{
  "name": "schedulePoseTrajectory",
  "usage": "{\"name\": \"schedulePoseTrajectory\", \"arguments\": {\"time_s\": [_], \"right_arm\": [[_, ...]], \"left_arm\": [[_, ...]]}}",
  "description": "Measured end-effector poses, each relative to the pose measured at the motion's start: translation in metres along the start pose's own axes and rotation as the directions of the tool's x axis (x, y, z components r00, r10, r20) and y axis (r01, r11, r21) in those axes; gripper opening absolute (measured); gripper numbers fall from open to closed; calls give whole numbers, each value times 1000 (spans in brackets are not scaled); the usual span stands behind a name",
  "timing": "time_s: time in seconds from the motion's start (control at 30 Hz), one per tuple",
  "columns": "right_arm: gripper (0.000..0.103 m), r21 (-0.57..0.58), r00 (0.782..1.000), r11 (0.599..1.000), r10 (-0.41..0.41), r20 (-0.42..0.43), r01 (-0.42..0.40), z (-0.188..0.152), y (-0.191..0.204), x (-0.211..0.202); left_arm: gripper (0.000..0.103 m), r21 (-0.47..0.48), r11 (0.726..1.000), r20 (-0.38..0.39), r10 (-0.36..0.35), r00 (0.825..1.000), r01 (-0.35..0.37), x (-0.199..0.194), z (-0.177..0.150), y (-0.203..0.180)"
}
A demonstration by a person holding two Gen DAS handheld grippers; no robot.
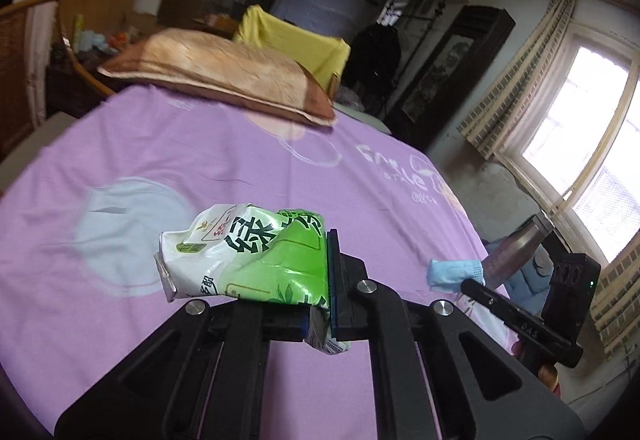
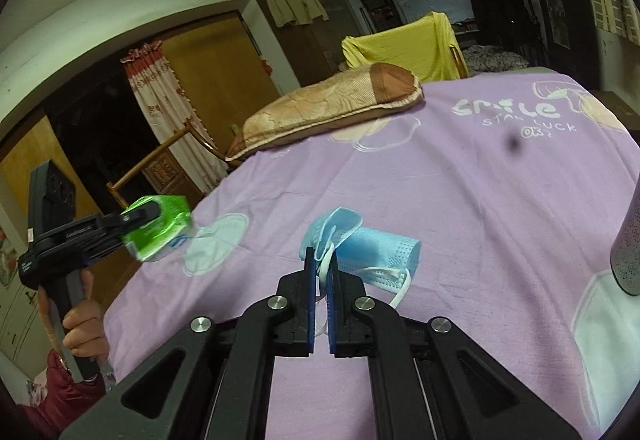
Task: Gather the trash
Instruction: 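Carry the green carton and blue mask to the red wastebasket and release both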
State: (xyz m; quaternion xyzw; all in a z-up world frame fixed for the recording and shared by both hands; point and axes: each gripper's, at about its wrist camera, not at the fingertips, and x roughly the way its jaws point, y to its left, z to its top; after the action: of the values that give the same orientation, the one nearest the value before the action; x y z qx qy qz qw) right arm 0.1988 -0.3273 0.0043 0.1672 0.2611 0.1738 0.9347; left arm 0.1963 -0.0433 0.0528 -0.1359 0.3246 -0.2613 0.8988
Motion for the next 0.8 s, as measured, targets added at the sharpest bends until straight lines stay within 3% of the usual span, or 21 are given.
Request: {"name": "schedulePoseTrajectory", "arguments": {"time_s": [0.2, 0.37, 0.47, 0.6, 0.67, 0.73, 0.77, 0.8], "right_arm": [[5, -49, 998, 996, 69, 12, -69, -5, 28, -10], [5, -96, 989, 984, 150, -1, -150, -15, 69, -13], [5, -130, 981, 973, 192, -21, -193, -20, 101, -10], [5, -177, 971, 955, 231, -68, -240, -28, 146, -1], [5, -203, 964, 943, 247, -101, -263, -33, 173, 6], [5, -225, 959, 934, 257, -124, -279, -39, 195, 9], [5, -237, 956, 928, 261, -136, -287, -42, 208, 12], [5, -245, 954, 924, 264, -145, -293, -45, 216, 14]], "left_arm": [[8, -86, 989, 102, 131, 986, -122, -102, -33, 35], [8, -193, 948, 126, 281, 952, -254, -183, -85, 77], [8, -274, 899, 85, 378, 922, -343, -220, -128, 111], [8, -370, 810, -19, 483, 875, -455, -247, -181, 161], [8, -408, 740, -106, 543, 833, -534, -251, -206, 192], [10, -439, 695, -177, 554, 813, -569, -252, -225, 218], [16, -441, 673, -229, 556, 799, -594, -249, -234, 230], [20, -422, 640, -301, 569, 765, -642, -243, -241, 241]]}}
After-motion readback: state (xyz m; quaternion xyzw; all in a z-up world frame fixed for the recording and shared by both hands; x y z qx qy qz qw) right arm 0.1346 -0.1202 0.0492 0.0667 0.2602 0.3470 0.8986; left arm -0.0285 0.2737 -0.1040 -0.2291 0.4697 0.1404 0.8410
